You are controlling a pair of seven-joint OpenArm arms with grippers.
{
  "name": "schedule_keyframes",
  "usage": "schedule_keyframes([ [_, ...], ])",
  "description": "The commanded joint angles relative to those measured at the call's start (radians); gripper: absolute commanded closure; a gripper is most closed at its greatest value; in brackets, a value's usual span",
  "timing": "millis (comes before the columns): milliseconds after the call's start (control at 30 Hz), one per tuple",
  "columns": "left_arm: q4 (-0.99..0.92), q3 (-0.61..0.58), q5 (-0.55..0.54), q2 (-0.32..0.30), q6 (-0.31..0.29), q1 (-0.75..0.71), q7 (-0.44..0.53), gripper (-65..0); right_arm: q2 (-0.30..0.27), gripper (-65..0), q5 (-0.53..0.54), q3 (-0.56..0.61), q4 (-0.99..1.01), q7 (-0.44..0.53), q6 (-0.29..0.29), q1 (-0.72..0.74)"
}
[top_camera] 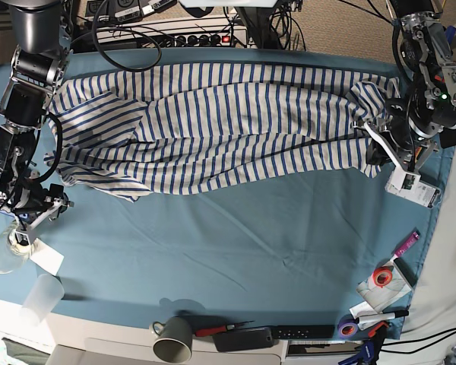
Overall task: Fold the T-shirt properly
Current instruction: 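Lift both hem corners and fold them toward the shoulder edge, then drag the hem over onto the shoulder edge with both grippers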
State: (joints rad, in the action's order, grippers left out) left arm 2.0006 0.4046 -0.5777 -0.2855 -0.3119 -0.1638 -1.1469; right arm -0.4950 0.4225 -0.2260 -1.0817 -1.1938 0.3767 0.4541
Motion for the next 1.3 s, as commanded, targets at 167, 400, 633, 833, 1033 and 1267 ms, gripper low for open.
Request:
schedule_keyframes([
  [167,0.015,0.005,-0.014,-0.011,-0.004,0.008,0.021,0.0,0.049,-26.4,-0.066,-0.004,-0.016,-0.018,-0.053,0.028],
  [400,0.015,0.005,-0.014,-0.011,-0.004,0.009,0.019,0.0,0.085,-26.4,-0.196,-0.004,-0.016,-0.069,-0.126,0.027],
  [633,0.015,0.005,-0.014,-0.011,-0.004,0.009,0.022,0.0,0.085,-12.6,-0.225,-0.004,-0.016,-0.071,-0.131,0.029],
  [833,0.015,0.005,-0.014,-0.011,-0.004,0.009,0.022,0.0,0.079,0.0,-0.225,-0.004,-0.016,-0.068,-0.13,0.031],
  [1033,0.015,0.005,-0.014,-0.011,-0.003,0.009,0.031,0.0,0.063,0.0,-0.222,-0.005,-0.025,-0.071,-0.129,0.039],
  [1267,0.015,0.005,-0.014,-0.011,-0.003,0.009,0.041,0.0,0.063,0.0,-0.098,-0.005,-0.142,-0.064,-0.105,0.04],
])
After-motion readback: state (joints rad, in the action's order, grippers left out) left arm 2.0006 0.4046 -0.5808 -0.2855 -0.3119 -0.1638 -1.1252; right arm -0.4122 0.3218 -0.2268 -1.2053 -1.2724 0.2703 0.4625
